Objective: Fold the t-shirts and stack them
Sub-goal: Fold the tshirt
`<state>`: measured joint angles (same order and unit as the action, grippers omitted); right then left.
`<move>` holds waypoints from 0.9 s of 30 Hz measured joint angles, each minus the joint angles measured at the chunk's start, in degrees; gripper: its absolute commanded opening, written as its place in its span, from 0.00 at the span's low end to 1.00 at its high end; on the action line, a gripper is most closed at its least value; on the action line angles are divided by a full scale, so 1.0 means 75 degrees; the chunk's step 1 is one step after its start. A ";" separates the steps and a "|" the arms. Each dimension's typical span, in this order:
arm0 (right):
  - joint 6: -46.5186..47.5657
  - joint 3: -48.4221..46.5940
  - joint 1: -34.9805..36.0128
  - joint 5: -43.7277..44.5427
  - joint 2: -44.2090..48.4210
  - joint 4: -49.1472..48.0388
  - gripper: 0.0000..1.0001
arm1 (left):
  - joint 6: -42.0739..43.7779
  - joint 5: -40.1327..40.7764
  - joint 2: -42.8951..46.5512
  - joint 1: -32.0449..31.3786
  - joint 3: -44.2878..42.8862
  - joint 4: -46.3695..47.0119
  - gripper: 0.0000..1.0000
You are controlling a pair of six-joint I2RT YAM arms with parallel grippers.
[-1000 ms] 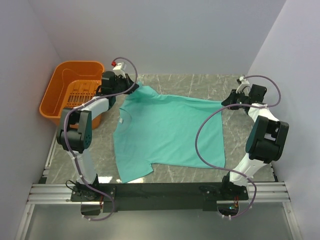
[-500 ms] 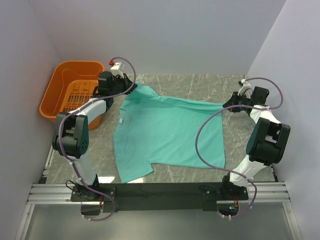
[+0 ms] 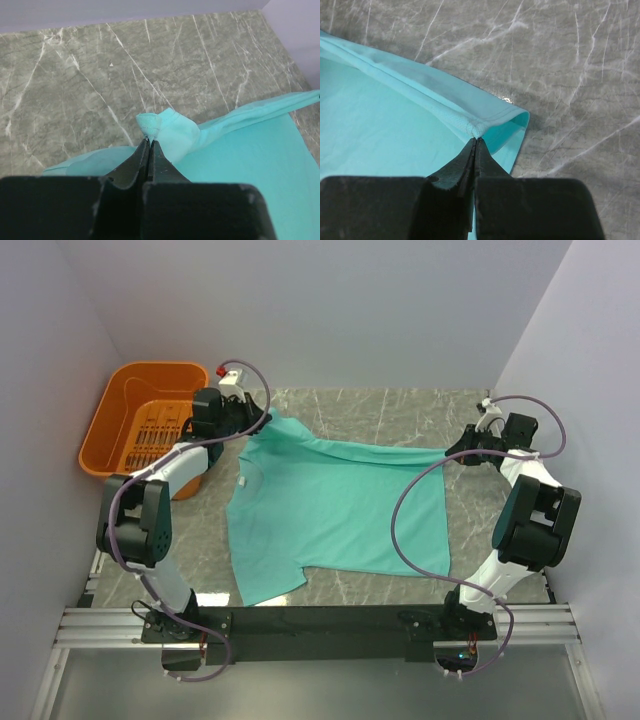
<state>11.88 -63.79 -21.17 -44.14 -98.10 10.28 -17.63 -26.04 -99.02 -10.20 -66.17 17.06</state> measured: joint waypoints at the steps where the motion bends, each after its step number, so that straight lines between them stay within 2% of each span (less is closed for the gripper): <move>1: 0.0000 -0.0009 0.0000 0.0006 -0.0006 0.0029 0.00 | 0.0003 0.0000 0.0029 0.0000 0.0017 -0.0023 0.01; 27: -0.0052 -0.0236 0.0000 0.0189 -0.0224 0.0329 0.00 | 0.0283 0.0175 0.0271 0.0000 0.0583 -0.0428 0.00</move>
<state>11.49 -65.56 -21.17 -42.72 -99.79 12.75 -15.51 -24.73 -96.99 -10.20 -61.80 13.85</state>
